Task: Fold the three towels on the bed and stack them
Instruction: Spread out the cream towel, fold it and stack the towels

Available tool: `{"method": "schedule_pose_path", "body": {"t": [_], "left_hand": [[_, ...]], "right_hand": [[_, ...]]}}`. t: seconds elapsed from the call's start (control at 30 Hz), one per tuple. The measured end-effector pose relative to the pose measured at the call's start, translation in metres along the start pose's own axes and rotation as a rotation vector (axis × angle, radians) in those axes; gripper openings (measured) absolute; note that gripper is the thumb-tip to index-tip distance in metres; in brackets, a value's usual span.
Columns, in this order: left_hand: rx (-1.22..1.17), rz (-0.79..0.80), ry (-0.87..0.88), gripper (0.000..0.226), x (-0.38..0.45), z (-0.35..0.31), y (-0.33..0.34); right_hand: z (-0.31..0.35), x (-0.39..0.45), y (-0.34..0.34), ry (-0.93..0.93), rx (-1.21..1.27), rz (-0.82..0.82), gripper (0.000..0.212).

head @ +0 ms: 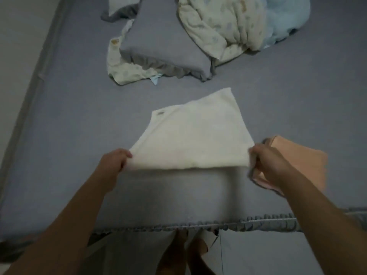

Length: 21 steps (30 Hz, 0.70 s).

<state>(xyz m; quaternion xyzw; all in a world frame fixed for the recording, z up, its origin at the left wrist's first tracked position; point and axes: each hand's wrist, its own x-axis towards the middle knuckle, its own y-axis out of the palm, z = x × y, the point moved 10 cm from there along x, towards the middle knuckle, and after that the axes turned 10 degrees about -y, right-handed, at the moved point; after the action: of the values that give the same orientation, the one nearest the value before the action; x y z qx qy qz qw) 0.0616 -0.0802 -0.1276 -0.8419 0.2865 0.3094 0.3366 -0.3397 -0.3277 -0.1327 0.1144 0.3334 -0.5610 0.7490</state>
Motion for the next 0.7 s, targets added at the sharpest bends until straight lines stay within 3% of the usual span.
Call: {"method": "schedule_pose_path", "body": {"t": [0.03,0.1,0.17,0.23,0.4,0.7], "left_hand": [[0.097,0.001,-0.051,0.031,0.009,0.037,0.008],[0.329,0.077,-0.164,0.024,0.028,0.111,0.032],[0.534,0.19,-0.211,0.019,0.03,0.155,0.05],[0.544,0.181,-0.202,0.013,0.041,0.168,0.06],[0.303,0.075,-0.147,0.018,0.089,0.118,0.079],[0.094,0.012,-0.088,0.059,0.184,-0.002,0.107]], "right_hand": [[-0.041,0.005,0.003,0.055,-0.117,0.034,0.026],[-0.115,0.01,0.011,0.162,-0.33,0.119,0.018],[-0.157,0.01,0.01,0.243,-0.366,0.111,0.016],[-0.179,0.021,0.011,0.24,-0.366,0.064,0.014],[-0.145,0.064,0.017,0.048,-0.42,-0.048,0.017],[-0.05,0.159,0.046,-0.107,-0.303,-0.153,0.045]]}}
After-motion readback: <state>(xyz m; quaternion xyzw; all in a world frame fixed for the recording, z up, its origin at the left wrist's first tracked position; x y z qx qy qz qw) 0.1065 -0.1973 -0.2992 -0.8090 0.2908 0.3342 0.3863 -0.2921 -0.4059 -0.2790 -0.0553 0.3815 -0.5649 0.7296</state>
